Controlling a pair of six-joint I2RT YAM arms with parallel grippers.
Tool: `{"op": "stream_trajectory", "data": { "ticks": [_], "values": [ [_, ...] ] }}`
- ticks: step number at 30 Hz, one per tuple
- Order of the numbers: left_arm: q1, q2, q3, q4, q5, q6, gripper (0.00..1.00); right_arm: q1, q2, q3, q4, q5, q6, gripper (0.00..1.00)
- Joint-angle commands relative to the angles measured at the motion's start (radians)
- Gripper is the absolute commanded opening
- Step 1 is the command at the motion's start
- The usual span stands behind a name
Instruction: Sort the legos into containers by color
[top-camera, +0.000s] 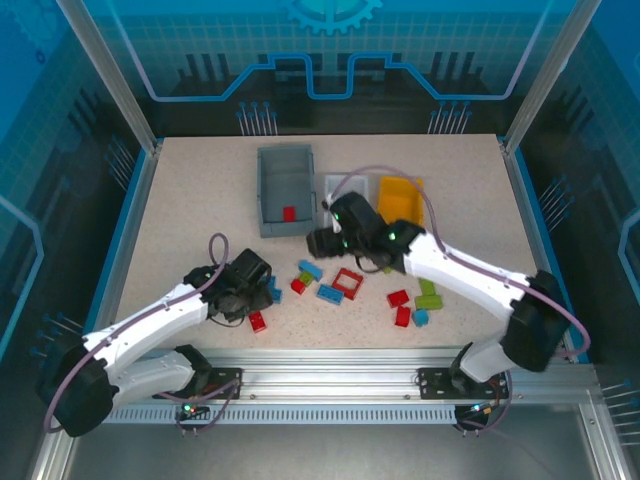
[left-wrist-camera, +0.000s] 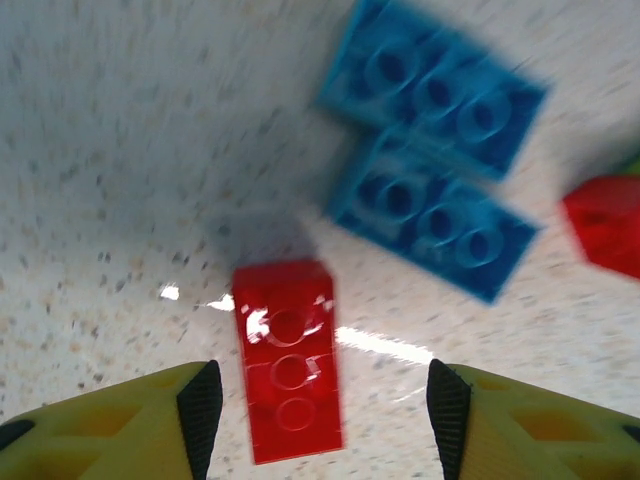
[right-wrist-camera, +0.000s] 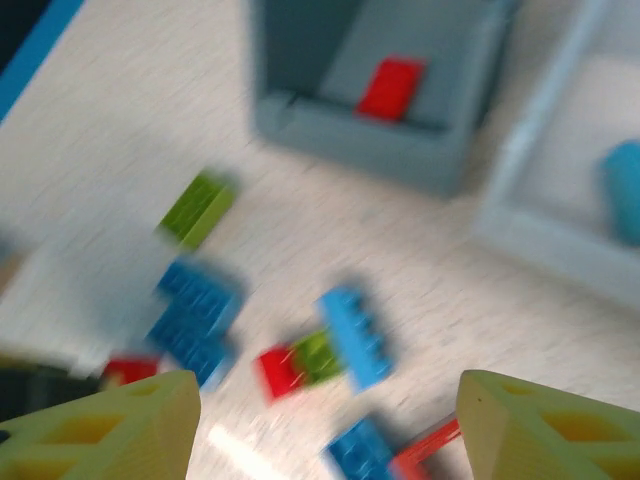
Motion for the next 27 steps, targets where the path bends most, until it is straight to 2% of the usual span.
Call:
{"op": "stream_trajectory", "data": {
  "ticks": [1,7,10,12,16,19,21,27],
  "values": [
    [-0.01,0.019,-0.039,0.023,0.084,-0.056,0.61,0.074,-0.081,-0.129,0.162,-0.176,-0.1,0.73],
    [-0.01,0.078,-0.102,0.144,0.104,-0.06,0.6,0.144,-0.152,-0.24,0.169,-0.161,-0.014,0.73],
    [-0.01,0.119,-0.107,0.18,0.1,-0.056,0.55,0.158,-0.16,-0.253,0.175,-0.151,0.009,0.73],
    [-0.01,0.133,-0.102,0.172,0.085,-0.051,0.46,0.162,-0.158,-0.25,0.173,-0.145,0.016,0.73],
    [-0.014,0.065,-0.081,0.116,0.044,-0.048,0.2,0.165,-0.173,-0.235,0.157,-0.115,0.017,0.71],
    [-0.025,-0.007,0.013,0.018,-0.01,-0.009,0.18,0.162,-0.21,-0.234,0.147,-0.037,0.031,0.7],
    [-0.024,0.002,0.111,-0.019,-0.038,0.05,0.18,0.154,-0.241,-0.245,0.152,0.05,0.069,0.7],
    [0.047,0.293,0.487,-0.026,-0.082,0.291,0.17,0.1,-0.293,-0.326,0.311,0.198,0.129,0.72]
  ]
}}
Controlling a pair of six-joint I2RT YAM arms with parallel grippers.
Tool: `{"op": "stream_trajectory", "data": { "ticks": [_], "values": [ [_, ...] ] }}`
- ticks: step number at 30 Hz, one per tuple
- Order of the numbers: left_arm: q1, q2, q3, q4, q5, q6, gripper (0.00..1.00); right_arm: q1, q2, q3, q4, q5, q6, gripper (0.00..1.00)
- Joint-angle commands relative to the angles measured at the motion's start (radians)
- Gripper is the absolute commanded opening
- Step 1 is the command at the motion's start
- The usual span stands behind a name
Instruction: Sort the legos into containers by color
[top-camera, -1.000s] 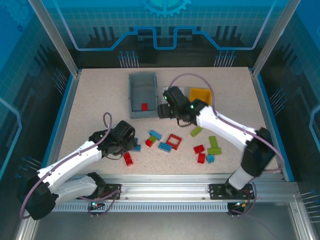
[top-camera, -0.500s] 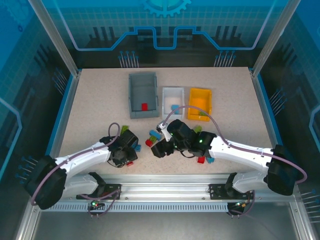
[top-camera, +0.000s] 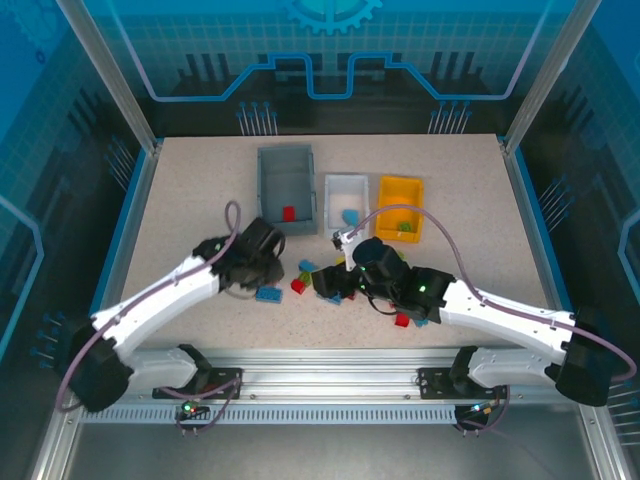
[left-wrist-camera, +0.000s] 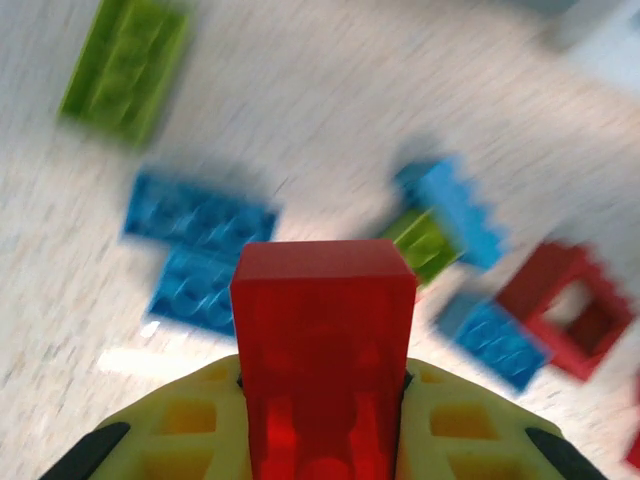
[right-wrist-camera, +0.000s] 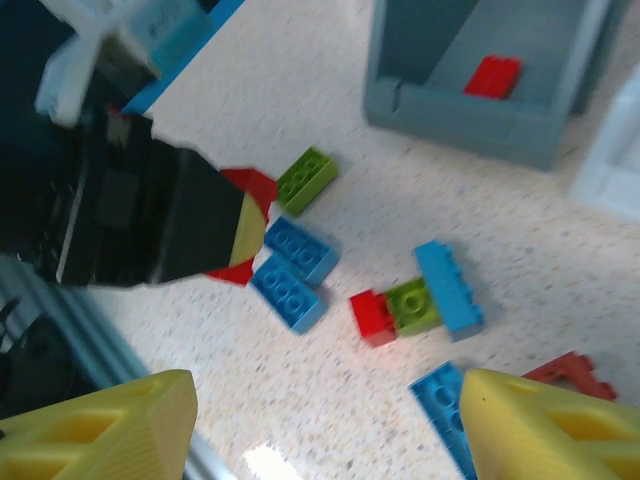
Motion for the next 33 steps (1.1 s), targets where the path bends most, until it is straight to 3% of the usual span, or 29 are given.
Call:
{"op": "stream_trajectory", "data": {
  "ticks": [1,6,12,14,21,27,33],
  "values": [
    [0.056,0.166,0.195,-0.021,-0.057,0.19,0.17,-0.041,-0.009,-0.024,0.106,0.12,0.043,0.72],
    [0.137,0.466,0.543,-0.061,-0.093,0.334,0.18,-0.095,0.012,-0.042,0.216,0.143,0.032,0.73],
    [0.206,0.748,0.842,-0.163,-0.17,0.419,0.17,-0.187,0.091,-0.099,0.425,0.001,0.067,0.75],
    [0.222,0.803,0.878,-0.174,-0.186,0.435,0.17,-0.195,0.124,-0.097,0.494,-0.026,0.057,0.76],
    [0.242,0.918,0.922,-0.181,-0.201,0.455,0.21,-0.198,0.166,-0.069,0.489,-0.054,0.076,0.76],
    [0.24,0.914,0.89,-0.174,-0.174,0.426,0.45,-0.196,0.13,-0.088,0.45,-0.034,0.078,0.77],
    [0.228,0.814,0.868,-0.156,-0.157,0.414,0.49,-0.201,0.068,-0.104,0.341,0.019,0.077,0.78]
  ]
}}
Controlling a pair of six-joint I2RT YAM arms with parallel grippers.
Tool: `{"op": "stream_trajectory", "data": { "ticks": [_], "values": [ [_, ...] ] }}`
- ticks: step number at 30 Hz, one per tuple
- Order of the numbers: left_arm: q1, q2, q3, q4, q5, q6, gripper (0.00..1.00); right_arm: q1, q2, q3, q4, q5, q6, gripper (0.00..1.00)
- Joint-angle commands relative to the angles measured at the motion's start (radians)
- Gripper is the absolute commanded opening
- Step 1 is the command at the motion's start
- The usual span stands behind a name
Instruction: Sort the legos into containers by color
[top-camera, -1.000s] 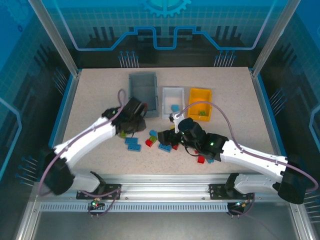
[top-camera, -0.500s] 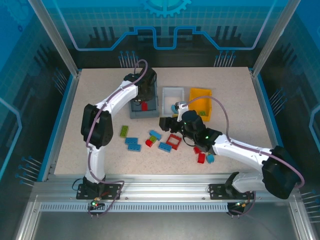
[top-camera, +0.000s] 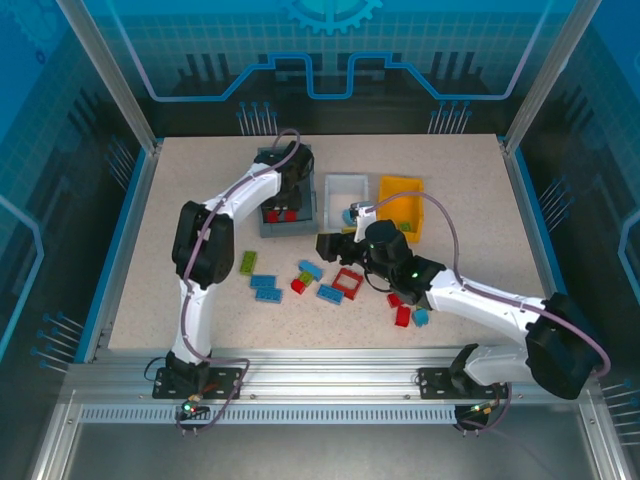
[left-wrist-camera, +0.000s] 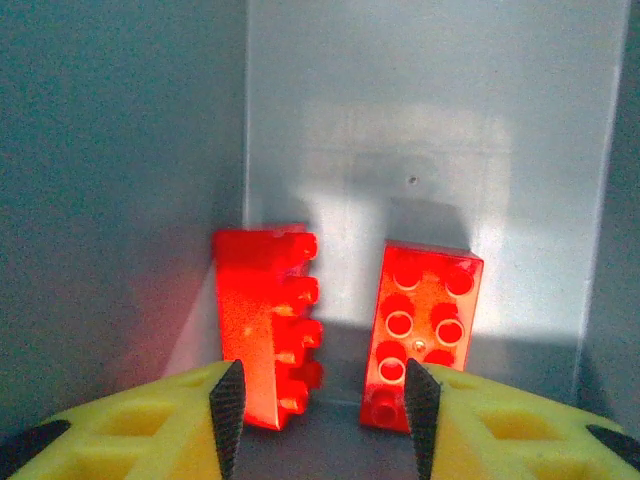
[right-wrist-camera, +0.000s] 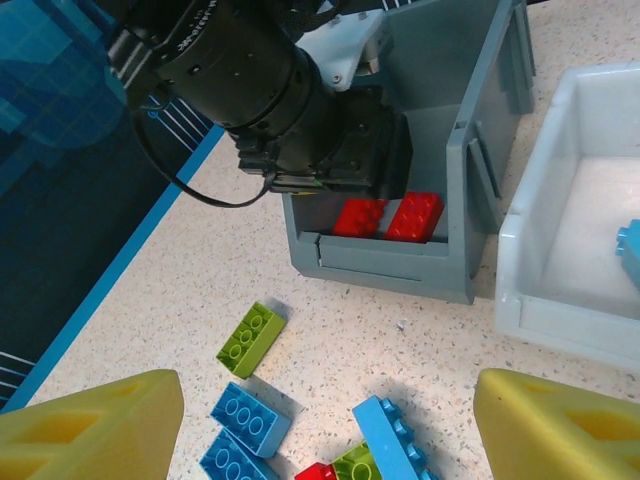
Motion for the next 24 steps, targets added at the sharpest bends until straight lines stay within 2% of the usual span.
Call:
{"op": "stream_trajectory", "data": {
  "ticks": [1,4,7,11,14,19,24],
  "values": [
    [-0.01,-0.107,-0.004,-0.011,0.017,-0.012,0.5,-0.01,-0.056,-0.018,-0.087,0.063,0.018,0.78],
    [-0.018,-0.169,-0.009,-0.018,0.013,-0.024,0.5,-0.015,-0.09,-0.007,-0.27,0.184,0.103,0.77],
    [-0.043,-0.283,-0.076,0.031,0.026,-0.044,0.49,-0.042,-0.108,-0.009,-0.484,0.306,0.27,0.73],
    [-0.135,-0.507,-0.301,0.224,0.099,-0.04,0.51,-0.159,-0.021,0.022,-0.678,0.243,0.419,0.68],
    [-0.229,-0.683,-0.504,0.386,0.147,-0.054,0.54,-0.217,0.05,0.041,-0.662,0.171,0.44,0.68],
    [-0.374,-0.937,-0.859,0.662,0.203,-0.204,0.56,-0.29,0.196,0.062,-0.556,0.086,0.434,0.68],
    [-0.493,-1.093,-1.055,0.748,0.169,-0.3,0.56,-0.337,0.287,0.074,-0.5,0.052,0.429,0.68]
  ]
}}
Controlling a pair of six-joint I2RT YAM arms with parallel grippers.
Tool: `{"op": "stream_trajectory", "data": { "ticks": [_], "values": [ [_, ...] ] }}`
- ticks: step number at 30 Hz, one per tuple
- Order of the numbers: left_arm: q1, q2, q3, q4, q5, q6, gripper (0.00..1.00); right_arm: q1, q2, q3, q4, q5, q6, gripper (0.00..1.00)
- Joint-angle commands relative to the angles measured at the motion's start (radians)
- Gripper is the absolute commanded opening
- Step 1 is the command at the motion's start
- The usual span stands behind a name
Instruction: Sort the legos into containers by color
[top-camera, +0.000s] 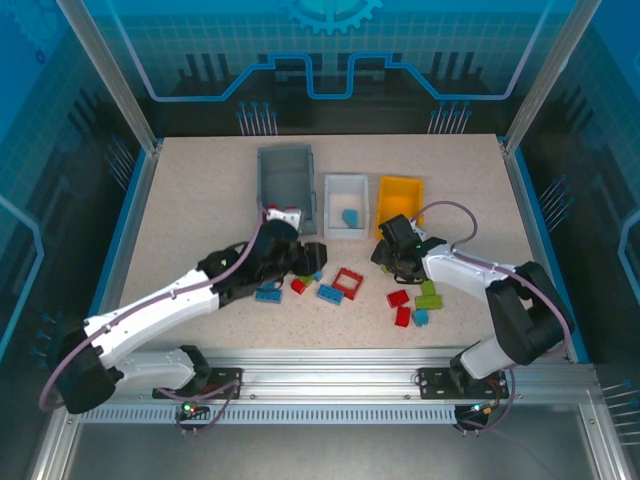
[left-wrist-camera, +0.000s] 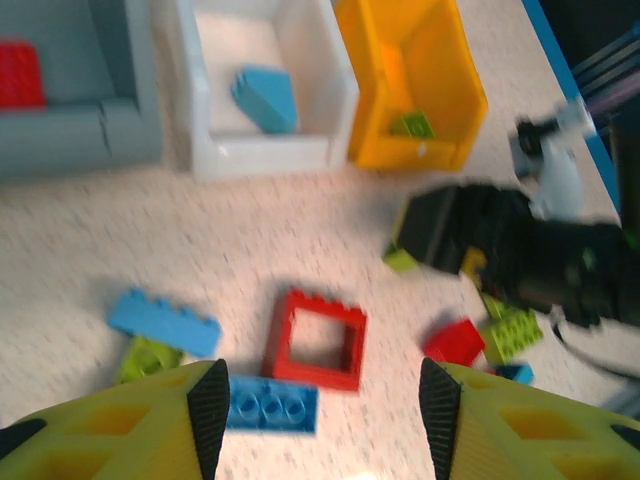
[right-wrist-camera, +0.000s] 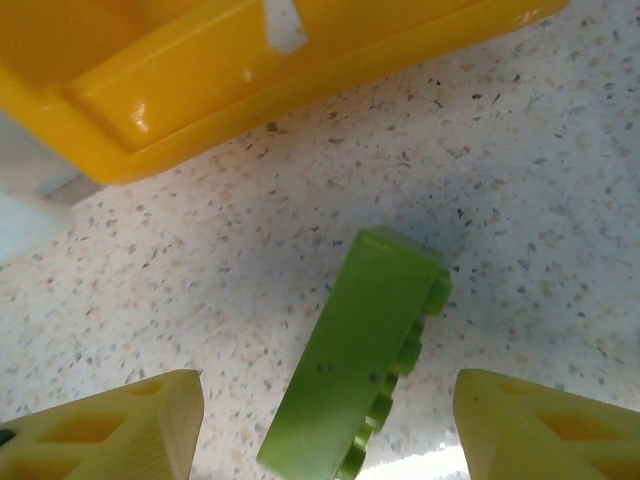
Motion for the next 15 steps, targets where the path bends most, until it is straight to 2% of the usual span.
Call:
{"op": "stream_trajectory", "data": {
  "ticks": [1,4,9,13,15],
  "values": [
    [-0.051,-0.097,-0.101,0.139,0.003,-0.118,0.56,-0.032,0.044,0.036,0.024,-0.043,0.028,0.66],
    [-0.069,-0.183,-0.175,0.124,-0.018,-0.172,0.56,-0.039,0.074,0.042,0.0,-0.055,0.043,0.58],
    [-0.071,-0.269,-0.217,0.08,-0.051,-0.187,0.56,-0.026,0.047,0.042,-0.039,-0.024,0.038,0.27],
    [-0.071,-0.284,-0.226,0.136,-0.028,-0.185,0.56,0.046,-0.047,0.119,-0.14,0.124,-0.051,0.24],
    [-0.07,-0.279,-0.228,0.166,-0.022,-0.191,0.56,0.043,-0.058,0.161,-0.183,0.168,-0.094,0.24]
  ]
}}
